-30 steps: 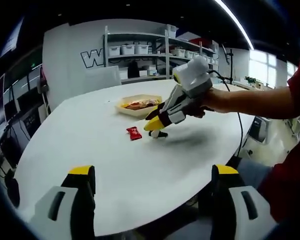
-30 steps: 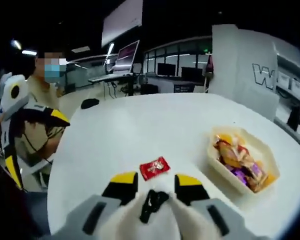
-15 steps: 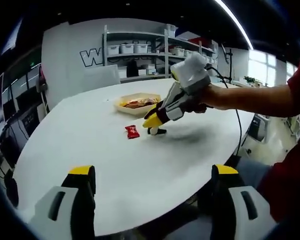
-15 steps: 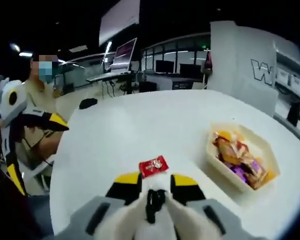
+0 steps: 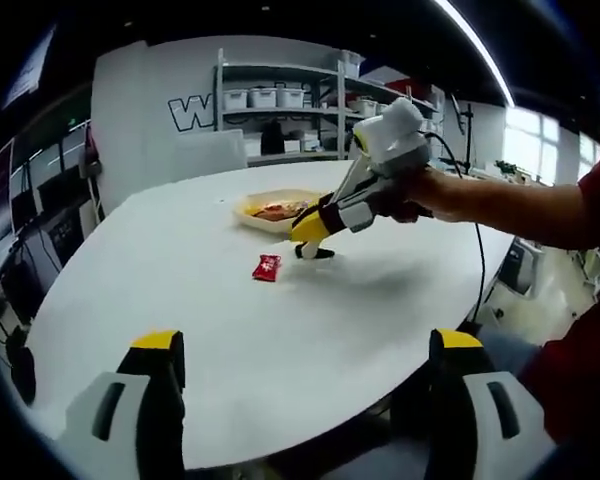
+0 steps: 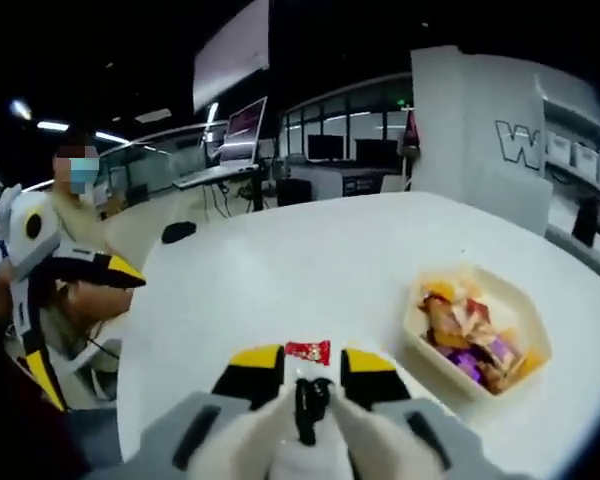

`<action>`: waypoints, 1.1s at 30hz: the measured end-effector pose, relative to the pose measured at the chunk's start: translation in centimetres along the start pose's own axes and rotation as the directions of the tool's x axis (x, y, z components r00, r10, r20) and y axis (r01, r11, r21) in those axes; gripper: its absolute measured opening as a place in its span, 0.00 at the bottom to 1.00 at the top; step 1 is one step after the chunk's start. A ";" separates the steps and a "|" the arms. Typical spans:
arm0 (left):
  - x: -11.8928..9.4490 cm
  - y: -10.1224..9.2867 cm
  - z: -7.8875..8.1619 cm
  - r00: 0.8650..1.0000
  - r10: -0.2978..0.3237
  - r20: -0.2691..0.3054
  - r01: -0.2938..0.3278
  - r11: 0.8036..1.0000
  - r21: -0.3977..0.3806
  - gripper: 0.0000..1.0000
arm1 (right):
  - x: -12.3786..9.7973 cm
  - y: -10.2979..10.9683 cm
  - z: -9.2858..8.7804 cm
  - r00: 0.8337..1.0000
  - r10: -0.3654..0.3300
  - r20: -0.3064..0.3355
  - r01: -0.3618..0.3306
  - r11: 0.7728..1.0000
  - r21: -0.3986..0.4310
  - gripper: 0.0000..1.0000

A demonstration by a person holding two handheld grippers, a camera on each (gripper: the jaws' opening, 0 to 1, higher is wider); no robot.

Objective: Place the target food into the container with the food tongs after gripping and lifting it, then release it inside without dropping or visibly crushing the food.

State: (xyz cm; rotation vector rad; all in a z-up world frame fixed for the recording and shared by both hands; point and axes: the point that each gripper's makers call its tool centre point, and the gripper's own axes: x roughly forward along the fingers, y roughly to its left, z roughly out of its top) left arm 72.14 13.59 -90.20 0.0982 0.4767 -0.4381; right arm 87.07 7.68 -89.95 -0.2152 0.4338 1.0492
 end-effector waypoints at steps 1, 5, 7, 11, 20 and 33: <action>0.1 0.0 -0.1 1.000 0.002 -0.006 -0.002 1.000 0.008 0.99 | -0.2 -0.2 0.3 1.000 -0.004 0.009 0.004 1.000 0.000 0.15; 0.1 -0.1 0.0 1.000 0.001 -0.003 -0.001 1.000 0.006 0.99 | -0.7 -0.8 1.3 1.000 -0.014 0.028 0.014 1.000 -0.003 0.15; 0.2 -0.1 0.1 1.000 0.001 0.011 -0.001 1.000 0.000 0.99 | -0.9 -1.1 1.6 0.999 -0.021 0.033 0.021 1.000 0.004 0.15; 0.7 -0.5 -0.3 1.000 -0.009 0.009 0.009 1.000 -0.004 0.99 | -1.3 -1.8 2.7 0.998 -0.039 0.049 0.039 0.999 0.007 0.15; 1.2 -0.8 0.5 0.999 -0.027 0.020 0.027 1.000 0.009 0.99 | -2.6 -3.8 4.7 0.995 -0.071 0.071 0.071 0.997 0.002 0.16; 1.4 0.1 0.3 0.999 -0.028 0.023 0.028 1.000 0.002 0.98 | -2.9 -8.8 7.3 0.983 -0.153 0.099 0.151 0.988 0.020 0.16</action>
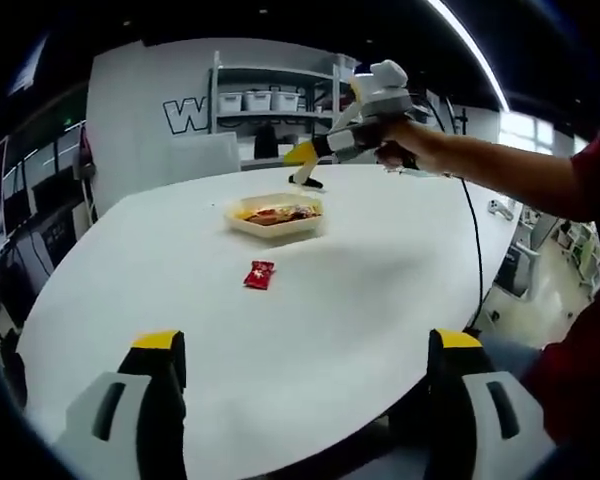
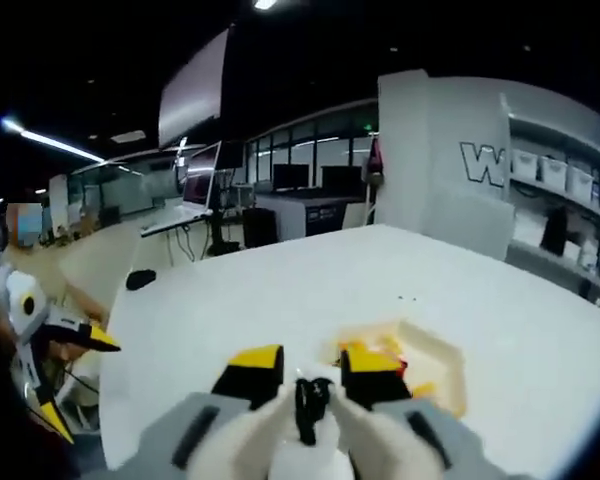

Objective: Place the target food into the container with the food tongs after gripping and lifting it, then release it inside without dropping or visibly crushing the food.

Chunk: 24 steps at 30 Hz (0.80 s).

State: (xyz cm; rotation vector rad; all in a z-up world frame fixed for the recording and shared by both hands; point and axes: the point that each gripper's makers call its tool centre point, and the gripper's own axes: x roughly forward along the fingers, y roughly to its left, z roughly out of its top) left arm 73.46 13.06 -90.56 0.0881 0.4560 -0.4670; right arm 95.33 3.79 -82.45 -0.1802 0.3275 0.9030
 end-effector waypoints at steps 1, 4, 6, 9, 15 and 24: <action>0.0 0.0 0.0 1.000 0.000 0.002 0.000 1.000 -0.001 0.98 | 0.1 -0.3 -0.1 1.000 -0.004 -0.003 0.004 1.000 0.004 0.16; 0.1 0.1 -0.3 1.000 0.000 -0.006 0.000 1.000 0.004 0.98 | 0.3 -0.8 -0.3 1.000 -0.012 -0.008 0.012 1.000 0.009 0.16; 0.2 0.1 -0.5 1.000 0.000 -0.011 0.000 1.000 0.001 0.98 | 0.7 -1.5 -0.3 1.000 -0.018 -0.012 0.018 1.000 0.007 0.16; 0.3 0.1 -0.6 1.000 -0.002 -0.011 0.002 1.000 -0.003 0.98 | 0.9 -2.0 -0.6 1.000 -0.024 -0.017 0.024 1.000 0.011 0.16; 0.7 0.4 -0.7 1.000 0.000 -0.015 0.000 1.000 0.000 0.97 | 1.3 -2.5 -0.9 0.999 -0.037 -0.022 0.038 0.999 0.012 0.16; 1.4 1.4 -1.1 0.999 0.011 -0.034 -0.011 1.000 -0.015 0.97 | 3.1 -4.8 -1.2 0.998 -0.053 -0.033 0.054 0.998 0.028 0.16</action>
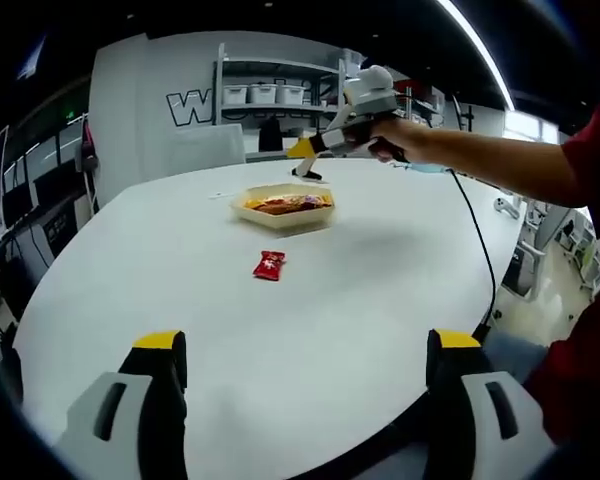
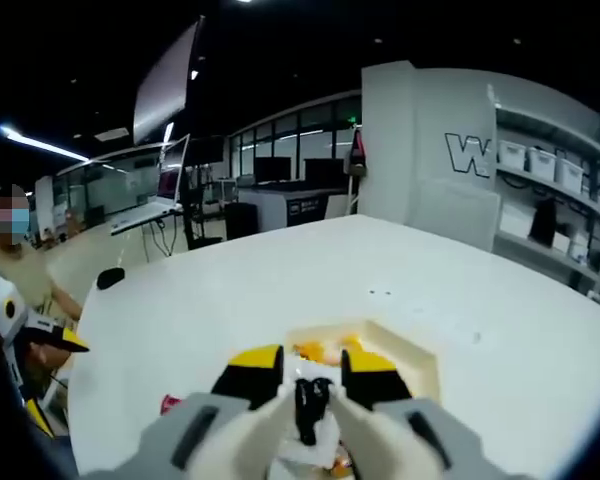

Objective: Place the target food into the container with the food tongs after gripping and lifting it, then release it inside without dropping or visibly crushing the food.

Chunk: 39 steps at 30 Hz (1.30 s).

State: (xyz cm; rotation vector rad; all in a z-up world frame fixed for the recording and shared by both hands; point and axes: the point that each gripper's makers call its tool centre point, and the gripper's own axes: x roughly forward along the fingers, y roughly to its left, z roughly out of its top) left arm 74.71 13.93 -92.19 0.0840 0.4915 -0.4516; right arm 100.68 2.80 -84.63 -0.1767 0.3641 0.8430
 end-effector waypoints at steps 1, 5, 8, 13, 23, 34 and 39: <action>0.0 0.1 0.0 1.000 0.001 0.000 -0.001 1.000 0.000 0.97 | 0.0 0.0 0.0 1.000 0.001 0.000 -0.001 1.000 0.000 0.16; 0.3 0.3 -0.2 1.000 0.003 -0.008 -0.003 1.000 -0.009 0.97 | 0.6 -0.5 -0.1 1.000 0.000 -0.005 0.000 1.000 0.002 0.16; 0.5 0.4 -0.4 1.000 0.002 -0.015 -0.002 1.000 -0.012 0.97 | 0.9 -0.8 -0.4 1.000 -0.007 -0.007 0.007 1.000 -0.003 0.17; 0.6 0.7 -0.6 1.000 0.002 -0.021 -0.002 1.000 -0.019 0.97 | 0.9 -1.3 0.0 0.999 -0.023 0.028 0.022 0.999 0.026 0.24; 0.5 0.6 -0.6 1.000 -0.001 -0.016 0.001 1.000 -0.018 0.97 | -0.1 -1.6 0.9 0.998 -0.040 0.053 0.041 0.999 -0.015 0.24; -0.1 0.2 -0.4 1.000 -0.003 0.002 0.003 1.000 -0.020 0.97 | -1.0 0.9 2.2 0.997 -0.007 0.071 0.010 0.999 -0.038 0.24; -0.4 0.1 -0.2 1.000 0.000 0.010 0.001 1.000 -0.013 0.97 | -1.1 2.3 2.1 0.997 0.019 0.072 -0.016 0.999 -0.044 0.24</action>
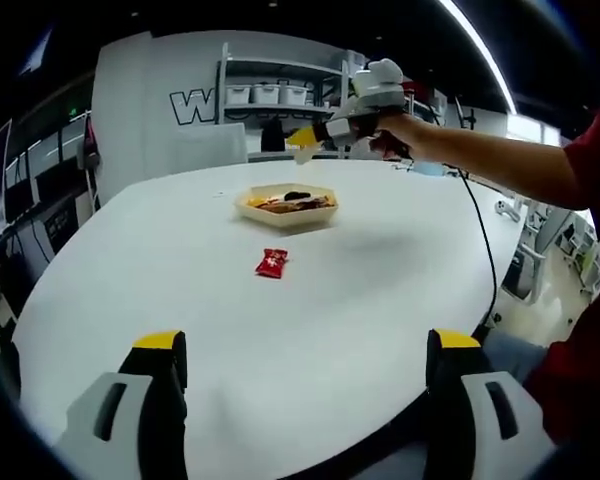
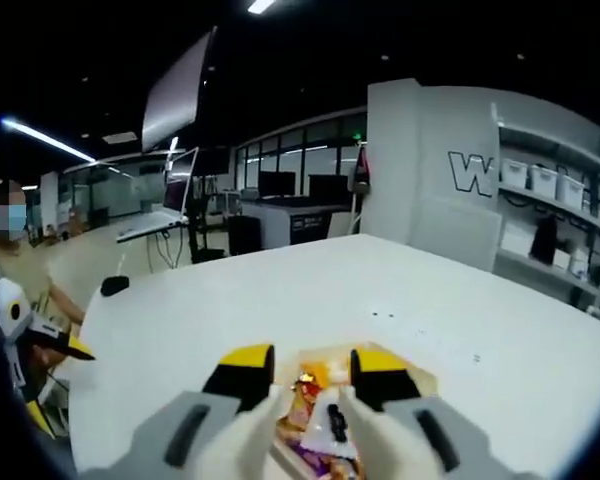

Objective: Place the target food into the container with the food tongs after gripping and lifting it, then release it inside without dropping or visibly crushing the food.

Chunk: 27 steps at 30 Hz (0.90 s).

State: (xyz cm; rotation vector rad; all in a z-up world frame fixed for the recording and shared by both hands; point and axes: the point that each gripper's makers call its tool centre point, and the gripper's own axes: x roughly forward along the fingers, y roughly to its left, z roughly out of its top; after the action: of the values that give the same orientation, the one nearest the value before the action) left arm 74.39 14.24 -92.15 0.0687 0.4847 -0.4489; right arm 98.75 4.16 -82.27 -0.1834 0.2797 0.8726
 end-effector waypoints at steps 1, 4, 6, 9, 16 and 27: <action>-0.1 0.0 0.0 1.000 0.000 0.001 0.000 1.000 0.001 0.97 | 0.0 0.3 -0.1 1.000 0.009 -0.004 -0.009 1.000 0.000 0.24; -0.1 -0.1 0.1 1.000 0.001 0.005 -0.001 1.000 0.004 0.97 | 0.1 1.6 -0.8 0.998 0.048 -0.026 -0.049 0.999 -0.005 0.24; -0.2 -0.2 0.2 1.000 0.000 0.007 0.000 1.000 0.005 0.97 | 0.1 2.7 -1.2 0.997 0.062 -0.036 -0.063 0.998 -0.016 0.24; -0.2 -0.4 0.3 1.000 -0.002 0.009 0.002 1.000 0.009 0.97 | 0.2 3.9 -1.5 0.995 0.088 -0.042 -0.089 0.996 -0.011 0.25; -0.4 -0.5 0.4 1.000 -0.002 0.014 0.002 1.000 0.014 0.97 | 0.3 5.7 -1.4 0.992 0.123 -0.035 -0.124 0.992 -0.012 0.25; -0.7 -0.6 0.2 1.000 0.005 0.012 -0.005 1.000 0.010 0.97 | 0.8 8.1 -3.0 0.982 0.177 -0.067 -0.178 0.984 -0.014 0.25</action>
State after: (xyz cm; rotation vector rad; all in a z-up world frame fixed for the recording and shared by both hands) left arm 73.64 14.00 -91.63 0.0770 0.4702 -0.4463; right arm 92.43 9.04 -85.76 -0.2081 0.3529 1.0479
